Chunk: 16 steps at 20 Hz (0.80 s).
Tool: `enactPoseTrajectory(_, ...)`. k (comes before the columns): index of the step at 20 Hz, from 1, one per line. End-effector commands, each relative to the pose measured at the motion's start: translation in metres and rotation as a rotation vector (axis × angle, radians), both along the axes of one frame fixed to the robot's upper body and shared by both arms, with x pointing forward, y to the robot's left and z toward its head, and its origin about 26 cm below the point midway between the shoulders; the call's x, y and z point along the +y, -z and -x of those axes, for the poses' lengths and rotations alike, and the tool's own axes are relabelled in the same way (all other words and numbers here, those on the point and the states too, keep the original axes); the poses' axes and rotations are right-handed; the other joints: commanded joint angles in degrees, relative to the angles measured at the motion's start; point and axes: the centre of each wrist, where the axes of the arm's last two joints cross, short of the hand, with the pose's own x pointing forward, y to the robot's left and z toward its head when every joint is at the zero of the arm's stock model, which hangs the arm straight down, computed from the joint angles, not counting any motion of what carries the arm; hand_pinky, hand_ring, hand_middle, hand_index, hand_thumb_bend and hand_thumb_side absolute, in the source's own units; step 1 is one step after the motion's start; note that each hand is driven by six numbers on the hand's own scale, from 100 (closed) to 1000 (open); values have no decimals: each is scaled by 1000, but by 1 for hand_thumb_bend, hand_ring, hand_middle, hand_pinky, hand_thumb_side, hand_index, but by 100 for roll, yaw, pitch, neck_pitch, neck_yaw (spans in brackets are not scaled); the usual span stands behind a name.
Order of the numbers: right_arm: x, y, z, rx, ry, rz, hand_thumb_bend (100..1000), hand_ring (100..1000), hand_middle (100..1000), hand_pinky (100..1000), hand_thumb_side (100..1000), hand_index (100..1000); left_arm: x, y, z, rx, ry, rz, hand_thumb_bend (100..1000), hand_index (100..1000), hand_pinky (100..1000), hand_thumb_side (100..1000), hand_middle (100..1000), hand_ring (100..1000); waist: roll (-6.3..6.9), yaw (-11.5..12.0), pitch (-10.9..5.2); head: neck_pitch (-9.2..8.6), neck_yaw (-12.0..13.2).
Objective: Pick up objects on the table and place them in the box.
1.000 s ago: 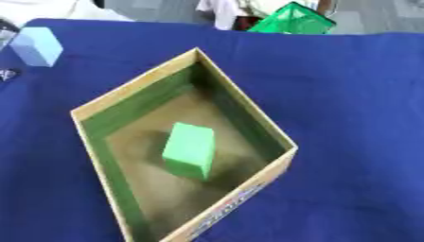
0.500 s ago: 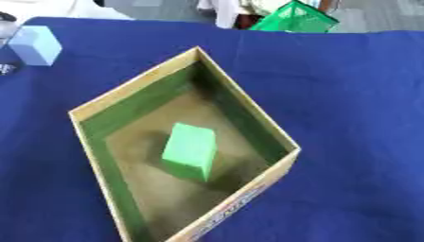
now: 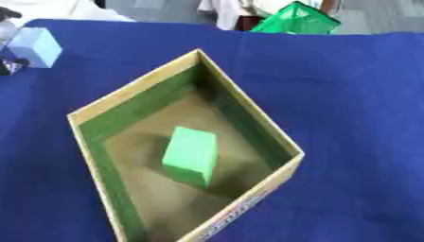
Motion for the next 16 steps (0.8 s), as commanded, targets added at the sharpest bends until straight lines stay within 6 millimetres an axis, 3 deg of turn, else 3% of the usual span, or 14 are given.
enactPoseTrajectory(1, -5, -13, 5, -35, 9, 17, 167, 851, 592, 835, 1000, 850, 7, -16, 7, -49, -15, -5, 385, 962, 823, 100, 916, 928, 20, -8, -126, -122, 43)
enactPoseTrajectory(8, -5, -15, 4, -38, 5, 17, 165, 851, 591, 835, 1000, 850, 7, -11, 5, -36, -14, 15, 324, 950, 808, 100, 897, 914, 10, -59, -75, -197, 93)
enactPoseTrajectory(16, -7, -15, 3, -35, 11, 18, 163, 852, 589, 836, 1000, 851, 7, -7, 3, 9, 4, 40, 269, 891, 740, 100, 806, 824, 10, -63, -36, -208, 126)
